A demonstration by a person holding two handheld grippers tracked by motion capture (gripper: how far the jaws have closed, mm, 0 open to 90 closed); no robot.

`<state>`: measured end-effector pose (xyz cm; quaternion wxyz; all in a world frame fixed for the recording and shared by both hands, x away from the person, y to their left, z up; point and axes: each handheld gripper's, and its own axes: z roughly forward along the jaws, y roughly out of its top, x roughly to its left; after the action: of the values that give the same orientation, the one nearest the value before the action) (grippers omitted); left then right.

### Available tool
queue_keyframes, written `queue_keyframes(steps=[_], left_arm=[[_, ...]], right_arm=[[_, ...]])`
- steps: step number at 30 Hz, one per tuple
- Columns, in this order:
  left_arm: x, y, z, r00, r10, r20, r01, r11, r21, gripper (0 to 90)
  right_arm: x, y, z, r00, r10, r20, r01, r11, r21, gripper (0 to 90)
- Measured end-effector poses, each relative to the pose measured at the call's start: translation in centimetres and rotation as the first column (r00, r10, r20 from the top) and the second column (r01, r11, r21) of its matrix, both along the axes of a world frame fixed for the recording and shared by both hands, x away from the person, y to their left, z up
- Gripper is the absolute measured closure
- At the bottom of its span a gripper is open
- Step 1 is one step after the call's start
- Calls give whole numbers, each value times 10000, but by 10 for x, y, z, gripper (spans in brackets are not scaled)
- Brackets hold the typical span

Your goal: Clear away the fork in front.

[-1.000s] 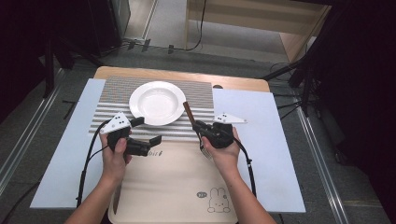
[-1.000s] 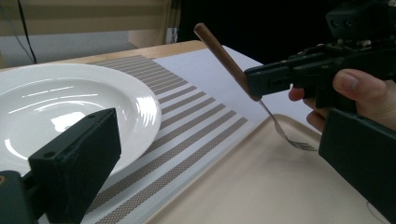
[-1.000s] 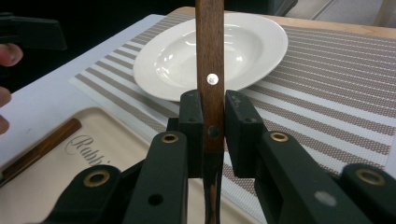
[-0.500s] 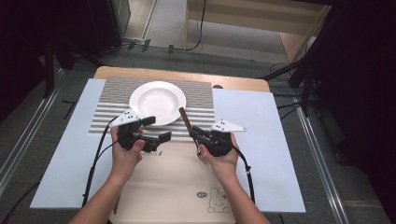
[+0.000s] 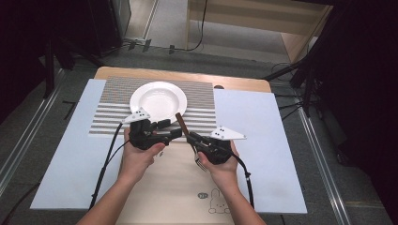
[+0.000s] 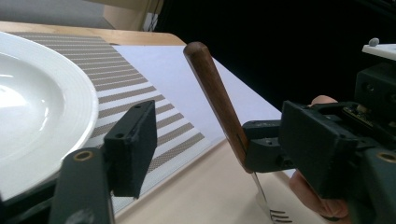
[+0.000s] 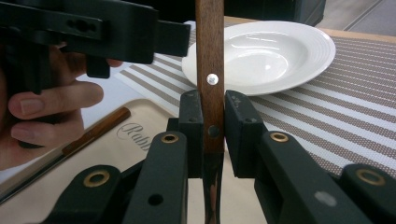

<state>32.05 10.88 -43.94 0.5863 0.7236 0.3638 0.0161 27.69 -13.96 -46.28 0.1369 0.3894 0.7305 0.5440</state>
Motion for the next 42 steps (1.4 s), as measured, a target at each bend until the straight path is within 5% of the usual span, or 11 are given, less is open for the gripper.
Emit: queue_keyframes(steps=[9,15,18,22,24,26,29,31,32,34,42], left_arm=[[2,-10,-4,9985,-28,-551,20,9999,-146,375],[4,-12,-5,9953,-140,-954,93,9988,-487,545],[4,-12,-6,9924,-397,-1166,312,9967,-744,714],[1,-13,-4,9936,-527,-996,449,9959,-787,779],[1,-12,-4,9935,-564,-986,480,9952,-858,783],[1,-10,-3,9935,-526,-1007,440,9953,-866,784],[0,-6,-3,9938,-596,-943,504,9940,-972,787],[-1,-3,-2,9938,-673,-884,585,9934,-987,787],[-2,-1,-2,9945,-704,-781,628,9934,-959,788],[-3,3,-3,9940,-743,-798,666,9932,-952,788],[-5,17,-6,9919,-855,-938,763,9923,-979,789]], right_arm=[[-6,5,1,9997,119,214,-119,9999,-11,766],[-10,9,2,9990,159,418,-152,9998,-161,766],[-11,10,1,9989,140,449,-133,9998,-178,766],[-10,12,0,9990,180,403,-171,9996,-227,763],[-11,11,0,9989,208,411,-203,9997,-124,745],[-11,9,1,9981,264,562,-260,9996,-66,601],[-11,-3,-2,9953,-286,921,301,9994,-148,431],[-12,-6,-3,9945,-435,953,453,9988,-162,419],[-13,-18,-7,9816,-987,1632,1077,9931,-472,414],[-13,-29,-10,9725,-1526,1757,1685,9825,-793,417],[-20,-74,-20,9620,-2484,1129,2568,9642,-665,259]])
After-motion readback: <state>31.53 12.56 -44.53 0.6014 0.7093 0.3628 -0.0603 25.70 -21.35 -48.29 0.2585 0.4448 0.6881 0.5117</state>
